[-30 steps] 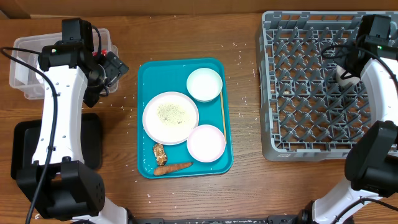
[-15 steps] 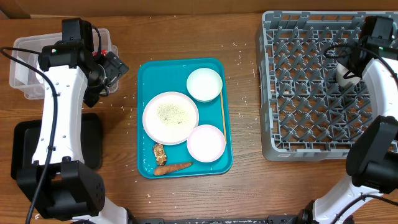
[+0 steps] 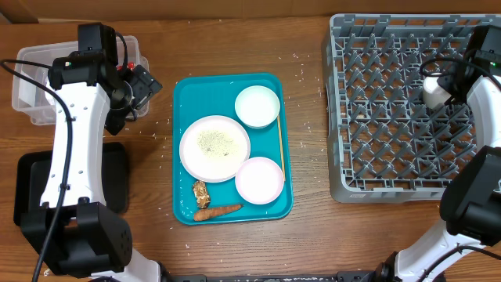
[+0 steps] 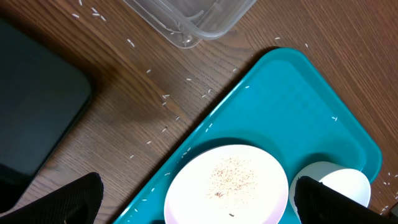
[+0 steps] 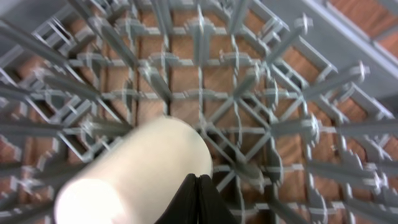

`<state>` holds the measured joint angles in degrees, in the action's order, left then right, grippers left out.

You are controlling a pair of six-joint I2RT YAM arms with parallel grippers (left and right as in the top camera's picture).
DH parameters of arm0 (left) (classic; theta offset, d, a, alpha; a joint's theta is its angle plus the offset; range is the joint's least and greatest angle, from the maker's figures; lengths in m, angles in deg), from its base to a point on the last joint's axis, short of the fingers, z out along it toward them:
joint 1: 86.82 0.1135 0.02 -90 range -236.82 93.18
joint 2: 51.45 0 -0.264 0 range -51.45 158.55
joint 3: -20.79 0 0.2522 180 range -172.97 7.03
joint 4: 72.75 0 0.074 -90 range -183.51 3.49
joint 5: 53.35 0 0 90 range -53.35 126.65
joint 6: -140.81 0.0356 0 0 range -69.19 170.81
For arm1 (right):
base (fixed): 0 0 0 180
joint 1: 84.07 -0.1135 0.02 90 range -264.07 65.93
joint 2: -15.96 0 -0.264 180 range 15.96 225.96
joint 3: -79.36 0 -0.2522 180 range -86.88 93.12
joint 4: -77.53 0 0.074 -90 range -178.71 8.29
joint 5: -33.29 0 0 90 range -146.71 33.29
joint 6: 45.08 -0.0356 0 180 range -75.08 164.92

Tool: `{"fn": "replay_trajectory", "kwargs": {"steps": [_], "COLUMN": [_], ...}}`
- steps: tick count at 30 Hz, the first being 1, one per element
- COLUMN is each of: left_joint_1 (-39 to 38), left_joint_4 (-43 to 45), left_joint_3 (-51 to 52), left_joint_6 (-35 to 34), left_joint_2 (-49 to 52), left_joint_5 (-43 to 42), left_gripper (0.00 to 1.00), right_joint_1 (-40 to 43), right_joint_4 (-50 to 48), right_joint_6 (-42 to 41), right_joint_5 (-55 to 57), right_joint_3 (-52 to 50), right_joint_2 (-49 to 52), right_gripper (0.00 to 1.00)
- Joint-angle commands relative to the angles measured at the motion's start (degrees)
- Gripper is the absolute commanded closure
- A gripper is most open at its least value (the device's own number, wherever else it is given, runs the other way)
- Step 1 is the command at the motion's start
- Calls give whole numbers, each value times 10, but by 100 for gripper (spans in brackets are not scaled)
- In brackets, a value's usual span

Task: Sort waste into correct bins and load items into the dishwasher
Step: 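Move the right gripper back to the small white bowl on the tray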

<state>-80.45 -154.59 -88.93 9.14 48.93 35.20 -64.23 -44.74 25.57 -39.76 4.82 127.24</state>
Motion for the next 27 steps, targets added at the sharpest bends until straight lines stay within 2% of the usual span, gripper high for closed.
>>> {"fn": "replay_trajectory", "kwargs": {"steps": [1, 5, 9, 10, 11, 14, 15, 20, 23, 27], "left_joint_1": [-4, -4, -4, -4, -4, -4, -4, -4, -4, -4], "left_joint_4": [0, 0, 0, 0, 0, 0, 0, 0, 0, 0], "left_joint_3": [3, 3, 3, 3, 3, 3, 3, 3, 3, 3], "left_joint_6": [-3, -3, -3, -3, -3, -3, -4, -3, -4, -4], "left_joint_2": [-10, -10, -10, -10, -10, -10, -10, -10, -10, -10], "left_joint_5": [4, 4, 4, 4, 4, 4, 4, 4, 4, 4], "left_gripper": [0, 0, 0, 0, 0, 0, 0, 0, 0, 0], "right_joint_1": [-5, -24, -76, -94, -111, -182, -207, -317, -379, -442], "right_joint_4": [12, 15, 12, 9, 7, -3, -3, -26, -57, -91], "right_joint_6": [-6, 0, 38, 47, 53, 63, 63, 63, 63, 58], "right_joint_5": [-6, -86, -270, -309, -336, -370, -365, -334, -303, -259], "right_joint_3": [21, 21, 21, 21, 21, 21, 21, 21, 21, 21], "right_joint_2": [-23, -75, -143, -154, -160, -164, -160, -121, -78, -14], "right_gripper": [96, 96, 95, 90, 78, 34, 31, 29, 21, 21]}}
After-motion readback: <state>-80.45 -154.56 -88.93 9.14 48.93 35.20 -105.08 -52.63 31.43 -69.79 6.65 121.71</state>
